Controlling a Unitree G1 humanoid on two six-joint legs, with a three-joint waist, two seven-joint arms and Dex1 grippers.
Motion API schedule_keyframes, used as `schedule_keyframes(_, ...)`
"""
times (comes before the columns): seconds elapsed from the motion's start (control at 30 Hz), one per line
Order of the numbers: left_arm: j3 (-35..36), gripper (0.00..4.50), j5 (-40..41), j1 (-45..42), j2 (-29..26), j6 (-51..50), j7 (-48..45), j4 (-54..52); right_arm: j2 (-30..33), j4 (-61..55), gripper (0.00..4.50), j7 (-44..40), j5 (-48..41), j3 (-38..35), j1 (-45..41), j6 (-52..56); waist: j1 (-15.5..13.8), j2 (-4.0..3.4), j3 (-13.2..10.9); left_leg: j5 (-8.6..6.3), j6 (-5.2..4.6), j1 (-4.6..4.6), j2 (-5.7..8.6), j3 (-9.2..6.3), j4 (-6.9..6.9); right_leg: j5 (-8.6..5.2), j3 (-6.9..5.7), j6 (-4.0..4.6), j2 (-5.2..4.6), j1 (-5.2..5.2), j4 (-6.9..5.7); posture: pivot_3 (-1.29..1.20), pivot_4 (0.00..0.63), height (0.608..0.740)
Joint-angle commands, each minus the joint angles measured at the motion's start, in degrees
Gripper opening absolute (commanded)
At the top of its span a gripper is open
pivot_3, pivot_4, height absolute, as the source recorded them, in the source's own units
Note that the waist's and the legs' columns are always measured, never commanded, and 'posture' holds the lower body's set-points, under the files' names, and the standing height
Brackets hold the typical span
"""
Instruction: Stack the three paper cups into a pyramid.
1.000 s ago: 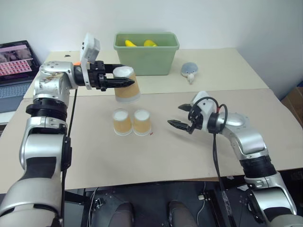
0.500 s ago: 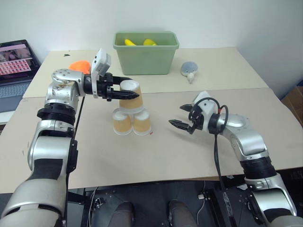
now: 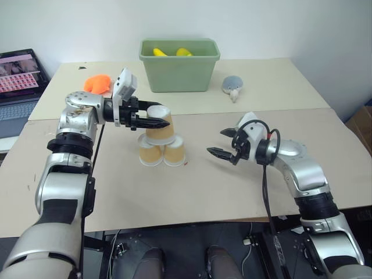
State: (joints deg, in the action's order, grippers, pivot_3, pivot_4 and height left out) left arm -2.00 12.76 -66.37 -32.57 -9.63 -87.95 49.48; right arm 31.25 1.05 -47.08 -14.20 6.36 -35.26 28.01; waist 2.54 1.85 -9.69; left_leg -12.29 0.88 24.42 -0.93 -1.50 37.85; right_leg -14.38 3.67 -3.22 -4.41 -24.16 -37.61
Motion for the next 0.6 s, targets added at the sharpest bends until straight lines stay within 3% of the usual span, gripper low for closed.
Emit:
schedule_keyframes(0.03,0.6,2.55,-0.1,0.0,0.0,1.6,0.8,-1.5,0.3,-1.1,4.50,-0.1,0.1,-1.4,-1.3,-1.7,0.0,0.00,0.0,0.00,0.00,0.00,0.00,0.00,0.00,0.00,0.00,0.00,0.00,0.00,0.00,0.00,0.150,0.732)
schedule_keyframes(0.1,0.9,3.58,0.0,-0.1,0.0,2.0,1.1,-1.1,0.2,-1.1,4.50,0.0,0.2,-1.3,-1.3,-1.6,0.0,0.00,0.0,0.00,0.00,0.00,0.00,0.00,0.00,0.00,0.00,0.00,0.00,0.00,0.00,0.00,0.150,0.732)
schedule_keyframes(0.2,1.3,4.42,0.2,-0.8,-0.2,1.8,1.7,-1.1,0.2,-1.2,4.50,-0.1,0.2,-1.2,-1.2,-1.5,0.0,0.00,0.0,0.00,0.00,0.00,0.00,0.00,0.00,0.00,0.00,0.00,0.00,0.00,-0.01,0.00,0.150,0.732)
schedule_keyframes(0.6,5.5,4.42,5.8,-3.9,-3.3,-10.4,2.5,-9.9,-0.7,0.5,4.50,-0.7,0.6,-0.5,-2.4,-1.9,0.1,0.00,0.0,0.00,0.00,0.00,-0.01,-0.01,0.01,0.00,0.00,0.00,0.01,-0.02,-0.02,0.00,0.150,0.732)
